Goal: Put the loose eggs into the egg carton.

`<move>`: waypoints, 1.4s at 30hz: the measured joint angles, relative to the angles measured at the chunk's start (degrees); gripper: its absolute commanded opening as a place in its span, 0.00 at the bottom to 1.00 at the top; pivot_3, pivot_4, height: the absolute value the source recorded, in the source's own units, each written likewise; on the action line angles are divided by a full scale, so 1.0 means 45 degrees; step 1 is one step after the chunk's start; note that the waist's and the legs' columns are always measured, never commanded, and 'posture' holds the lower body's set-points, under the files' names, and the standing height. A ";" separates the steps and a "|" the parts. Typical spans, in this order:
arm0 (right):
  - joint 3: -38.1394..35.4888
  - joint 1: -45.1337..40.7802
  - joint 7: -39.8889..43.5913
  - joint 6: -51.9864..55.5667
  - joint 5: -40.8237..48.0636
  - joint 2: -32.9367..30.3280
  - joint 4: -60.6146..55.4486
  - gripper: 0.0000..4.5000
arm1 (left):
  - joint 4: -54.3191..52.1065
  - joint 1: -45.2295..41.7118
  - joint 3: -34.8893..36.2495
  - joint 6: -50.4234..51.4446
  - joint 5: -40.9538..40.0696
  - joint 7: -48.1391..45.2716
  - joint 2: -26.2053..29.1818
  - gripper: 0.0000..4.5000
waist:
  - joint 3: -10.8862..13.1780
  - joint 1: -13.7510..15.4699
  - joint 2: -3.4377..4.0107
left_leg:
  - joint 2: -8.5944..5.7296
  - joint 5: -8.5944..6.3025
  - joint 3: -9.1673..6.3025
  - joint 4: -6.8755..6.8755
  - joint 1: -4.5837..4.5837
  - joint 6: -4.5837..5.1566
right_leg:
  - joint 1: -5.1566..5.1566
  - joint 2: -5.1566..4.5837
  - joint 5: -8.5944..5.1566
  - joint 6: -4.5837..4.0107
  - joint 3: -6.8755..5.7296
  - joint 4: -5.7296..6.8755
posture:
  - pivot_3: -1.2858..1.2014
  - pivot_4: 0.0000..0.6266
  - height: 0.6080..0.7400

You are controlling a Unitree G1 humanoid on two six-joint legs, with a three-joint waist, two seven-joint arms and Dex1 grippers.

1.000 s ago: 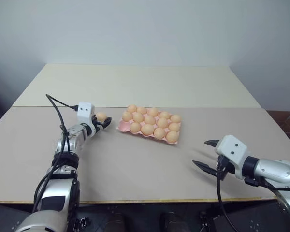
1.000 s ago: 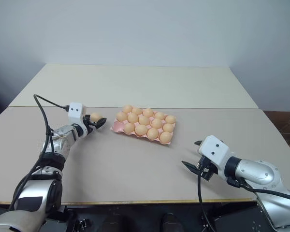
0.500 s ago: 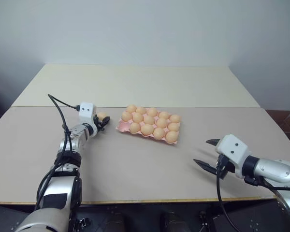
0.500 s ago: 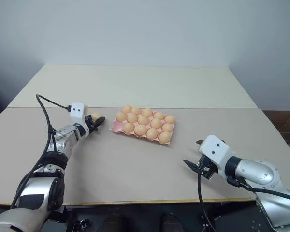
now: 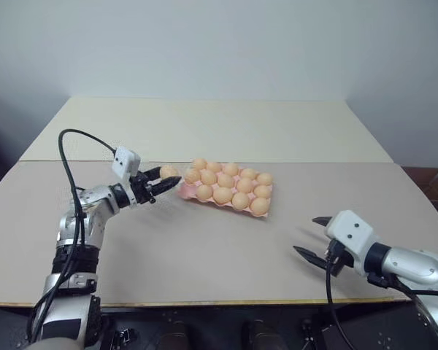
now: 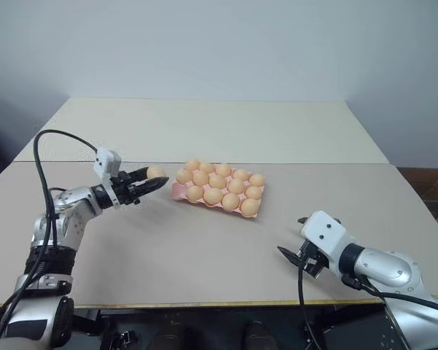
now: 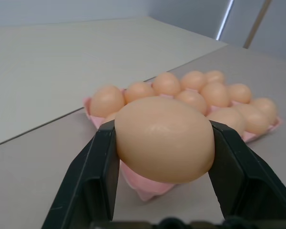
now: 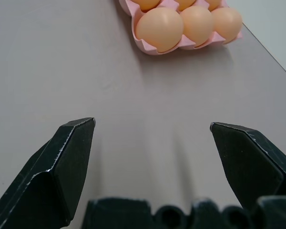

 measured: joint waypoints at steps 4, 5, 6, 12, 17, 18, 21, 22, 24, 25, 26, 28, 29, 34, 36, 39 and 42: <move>0.0013 -0.0008 -0.0207 0.0000 -0.0094 0.0257 -0.0080 1.00 | 0.0678 -0.0621 -0.0309 -0.0214 0.0280 0.0025 -0.0296 0.53 | 0.0000 -0.0008 0.0000 | -0.0001 0.0000 -0.0001 0.0001 -0.0004 0.0001 | -0.0001 0.0002 0.0001 0.0001 0.0001 -0.0002 | 0.52 0.24 1.00; 0.0018 0.0002 -0.0242 0.0000 -0.0139 0.0277 -0.0109 1.00 | 0.0999 -0.0905 -0.0354 -0.0270 0.0376 0.0038 -0.0429 0.53 | 0.0000 -0.0006 0.0000 | -0.0002 0.0000 -0.0002 0.0001 -0.0005 0.0001 | -0.0001 0.0002 0.0001 0.0001 0.0001 -0.0002 | 0.52 0.24 1.00; 0.0020 0.0016 -0.0267 0.0000 -0.0193 0.0299 -0.0161 1.00 | 0.1236 -0.1106 -0.0440 -0.0370 0.0412 0.0044 -0.0514 0.53 | 0.0000 -0.0011 0.0000 | -0.0001 0.0000 -0.0003 0.0000 -0.0008 0.0001 | -0.0001 0.0003 0.0002 0.0002 0.0000 -0.0007 | 0.52 0.24 1.00; 0.0040 0.0116 -0.0358 0.0002 -0.0312 0.0437 -0.0319 1.00 | 0.2937 -0.1933 -0.0869 -0.1120 0.1142 0.0211 -0.0804 0.81 | 0.0000 -0.0063 -0.0001 | -0.0002 0.0000 -0.0004 -0.0004 -0.0015 0.0001 | -0.0006 0.0006 0.0003 0.0003 0.0000 -0.0014 | 0.52 0.24 1.00; 0.0020 0.0497 -0.0407 0.0006 -0.0330 0.0484 -0.0574 1.00 | 0.2995 -0.2009 -0.0906 -0.1406 0.1308 0.0314 -0.0799 0.99 | 0.0000 -0.0024 -0.0001 | -0.0002 0.0000 -0.0007 -0.0006 -0.0016 0.0002 | -0.0006 0.0004 0.0003 0.0003 -0.0001 -0.0013 | 0.52 0.24 1.00; 0.0020 0.0538 -0.0469 0.0007 -0.0346 0.0486 -0.0584 1.00 | 0.3010 -0.2022 -0.0845 -0.1433 0.1335 0.0396 -0.0796 0.99 | 0.0000 -0.0024 -0.0001 | -0.0002 0.0000 -0.0005 -0.0005 -0.0015 0.0001 | -0.0006 0.0002 0.0003 0.0004 0.0001 -0.0013 | 0.52 0.24 1.00; 0.0019 0.0569 -0.0545 0.0011 -0.0355 0.0487 -0.0615 1.00 | 0.3012 -0.2020 -0.0733 -0.1486 0.1324 0.0373 -0.0793 0.99 | 0.0000 -0.0030 -0.0001 | -0.0001 0.0000 -0.0004 -0.0004 -0.0012 0.0002 | -0.0006 0.0003 0.0003 0.0004 0.0002 -0.0010 | 0.52 0.24 1.00; 0.0020 0.0562 -0.0553 0.0012 -0.0354 0.0487 -0.0621 1.00 | 0.2990 -0.2006 -0.0696 -0.1485 0.1319 0.0354 -0.0790 0.99 | 0.0000 -0.0031 -0.0001 | 0.0000 0.0000 -0.0005 -0.0004 -0.0011 0.0001 | -0.0006 0.0004 0.0003 0.0004 -0.0001 -0.0010 | 0.52 0.24 1.00; 0.0020 0.0520 -0.0558 0.0016 -0.0352 0.0486 -0.0625 1.00 | 0.2778 -0.1828 -0.0648 -0.1465 0.1207 0.0249 -0.0694 0.99 | 0.0000 -0.0052 0.0000 | 0.0001 0.0000 -0.0005 -0.0007 -0.0010 0.0002 | -0.0007 0.0005 0.0003 0.0003 0.0000 -0.0010 | 0.52 0.24 1.00; 0.0022 0.0496 -0.0556 0.0019 -0.0350 0.0486 -0.0631 1.00 | 0.2474 -0.1617 -0.0564 -0.1402 0.1082 0.0174 -0.0600 0.99 | 0.0000 -0.0075 0.0000 | 0.0003 0.0000 -0.0005 -0.0010 -0.0012 0.0001 | -0.0010 0.0007 0.0003 0.0003 0.0002 -0.0011 | 0.52 0.24 1.00; 0.0016 0.0484 -0.0555 0.0023 -0.0342 0.0482 -0.0649 1.00 | 0.1931 -0.1169 -0.0417 -0.1318 0.0868 0.0010 -0.0385 0.99 | 0.0000 -0.0136 0.0000 | 0.0004 0.0000 -0.0004 -0.0020 -0.0009 0.0001 | -0.0012 0.0006 0.0002 0.0002 0.0006 -0.0012 | 0.52 0.24 1.00; -0.0009 0.0485 -0.0520 0.0034 -0.0322 0.0468 -0.0656 1.00 | 0.1013 -0.0333 -0.0148 -0.1091 0.0546 -0.0338 0.0184 0.99 | 0.0000 -0.0213 0.0000 | 0.0007 0.0000 -0.0004 -0.0030 -0.0009 0.0001 | -0.0018 0.0008 0.0001 0.0001 0.0007 -0.0013 | 0.52 0.24 1.00; -0.0045 0.0494 -0.0467 0.0035 -0.0303 0.0422 -0.0659 1.00 | 0.0502 0.0184 -0.0014 -0.0997 0.0351 -0.0603 0.0585 0.99 | 0.0000 -0.0272 0.0001 | 0.0009 -0.0001 -0.0004 -0.0035 -0.0006 0.0001 | -0.0020 0.0008 0.0000 -0.0001 0.0008 -0.0012 | 0.52 0.24 1.00; -0.0559 0.0437 0.0353 0.0039 0.0060 -0.0330 -0.0631 1.00 | -0.1477 0.2777 0.1387 -0.0293 -0.0441 -0.1004 0.2322 0.99 | 0.0001 -0.0314 0.0001 | 0.0012 0.0000 -0.0003 -0.0027 0.0004 0.0000 | -0.0016 -0.0001 -0.0008 -0.0011 0.0003 -0.0007 | 0.52 0.24 1.00; -0.0903 0.0292 0.0970 0.0026 0.0349 -0.0870 -0.0568 1.00 | -0.2755 0.4101 0.1970 0.0305 -0.1119 -0.1433 0.3160 0.99 | 0.0001 -0.0316 0.0000 | 0.0014 -0.0001 0.0000 -0.0021 0.0006 -0.0001 | -0.0016 -0.0008 -0.0046 -0.0075 0.0007 -0.0008 | 0.52 0.24 1.00; -0.1210 0.0067 0.1839 -0.0212 0.0746 -0.1374 -0.0355 1.00 | -0.4334 0.5393 0.2639 0.0811 -0.1868 -0.2072 0.3866 0.99 | 0.0001 -0.0188 0.0000 | 0.0014 -0.0002 0.0002 -0.0023 0.0016 -0.0002 | -0.0012 -0.0017 -0.0050 -0.0080 0.0003 -0.0011 | 0.52 0.24 1.00; -0.1458 -0.0260 0.2749 -0.0603 0.1192 -0.1801 -0.0032 1.00 | -0.5735 0.6661 0.3286 0.1219 -0.2466 -0.2325 0.4186 0.99 | 0.0001 -0.0121 0.0001 | 0.0017 -0.0003 0.0009 -0.0029 0.0017 -0.0003 | -0.0018 -0.0015 -0.0051 -0.0081 0.0007 -0.0014 | 0.52 0.24 1.00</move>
